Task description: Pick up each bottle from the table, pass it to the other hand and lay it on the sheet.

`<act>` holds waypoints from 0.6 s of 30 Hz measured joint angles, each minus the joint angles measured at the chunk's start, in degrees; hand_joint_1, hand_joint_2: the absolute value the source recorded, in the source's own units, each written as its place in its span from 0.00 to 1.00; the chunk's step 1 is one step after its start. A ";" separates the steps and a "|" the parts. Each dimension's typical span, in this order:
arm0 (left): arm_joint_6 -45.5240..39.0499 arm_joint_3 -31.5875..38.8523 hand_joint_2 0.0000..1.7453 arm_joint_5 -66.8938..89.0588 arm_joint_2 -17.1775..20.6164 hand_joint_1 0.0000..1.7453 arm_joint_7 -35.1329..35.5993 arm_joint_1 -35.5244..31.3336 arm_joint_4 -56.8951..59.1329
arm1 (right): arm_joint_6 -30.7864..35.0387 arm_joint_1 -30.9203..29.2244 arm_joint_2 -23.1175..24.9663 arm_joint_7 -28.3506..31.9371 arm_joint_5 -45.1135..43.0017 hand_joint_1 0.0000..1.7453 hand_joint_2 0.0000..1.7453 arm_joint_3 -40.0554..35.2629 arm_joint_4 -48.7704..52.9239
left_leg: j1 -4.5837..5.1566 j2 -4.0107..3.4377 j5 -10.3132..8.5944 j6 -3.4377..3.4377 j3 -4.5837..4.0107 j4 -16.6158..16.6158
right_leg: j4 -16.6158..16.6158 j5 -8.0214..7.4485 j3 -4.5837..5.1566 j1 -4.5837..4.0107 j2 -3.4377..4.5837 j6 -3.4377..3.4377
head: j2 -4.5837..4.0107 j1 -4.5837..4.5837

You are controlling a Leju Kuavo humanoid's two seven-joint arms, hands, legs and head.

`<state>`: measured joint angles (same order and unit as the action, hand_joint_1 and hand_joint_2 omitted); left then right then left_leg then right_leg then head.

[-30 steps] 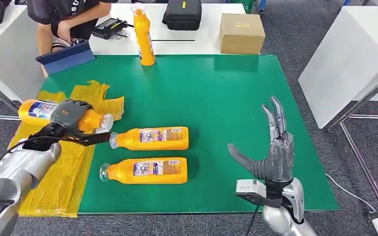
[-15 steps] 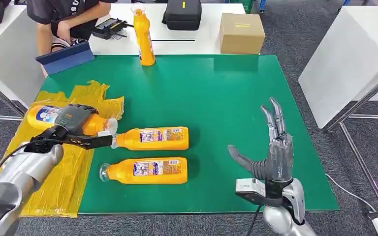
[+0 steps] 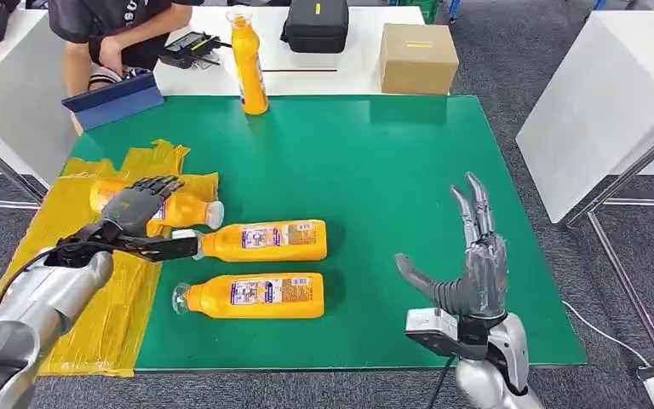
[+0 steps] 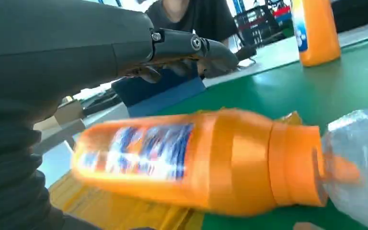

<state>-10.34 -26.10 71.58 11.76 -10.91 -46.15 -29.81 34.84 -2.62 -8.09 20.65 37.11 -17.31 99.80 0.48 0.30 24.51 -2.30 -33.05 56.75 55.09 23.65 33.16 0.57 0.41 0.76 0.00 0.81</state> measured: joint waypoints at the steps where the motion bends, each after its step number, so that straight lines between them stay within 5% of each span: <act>1: 0.13 -0.02 1.00 0.00 0.00 0.00 0.05 0.00 0.00 | 0.00 0.08 0.00 0.05 0.00 0.00 1.00 0.02 0.00 | 0.00 0.00 0.00 0.00 0.00 0.00 | 0.00 0.00 0.00 0.00 0.00 0.00 | 0.00 0.00; 13: 2.15 2.01 1.00 -12.47 -0.02 0.00 -6.65 0.75 -1.60 | -0.22 1.24 0.02 0.46 0.15 0.00 1.00 0.76 0.48 | 0.01 -0.02 0.00 0.00 0.02 0.00 | 0.00 0.00 -0.01 0.00 0.00 0.00 | 0.00 -0.02; 18: 4.42 6.27 1.00 -28.08 -0.55 0.00 -11.50 6.52 -11.86 | -0.79 1.17 0.02 -0.94 3.04 0.00 1.00 0.79 0.48 | 0.01 -0.03 0.00 0.00 0.04 0.00 | 0.00 0.00 -0.01 0.00 0.01 0.00 | 0.00 0.02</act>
<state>-5.92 -19.82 43.50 11.21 -22.40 -39.63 -41.67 34.05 -1.45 -8.07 19.71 40.15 -16.52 100.28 0.49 0.27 24.52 -2.30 -33.01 56.74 55.09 23.65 33.14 0.57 0.42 0.76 0.00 0.83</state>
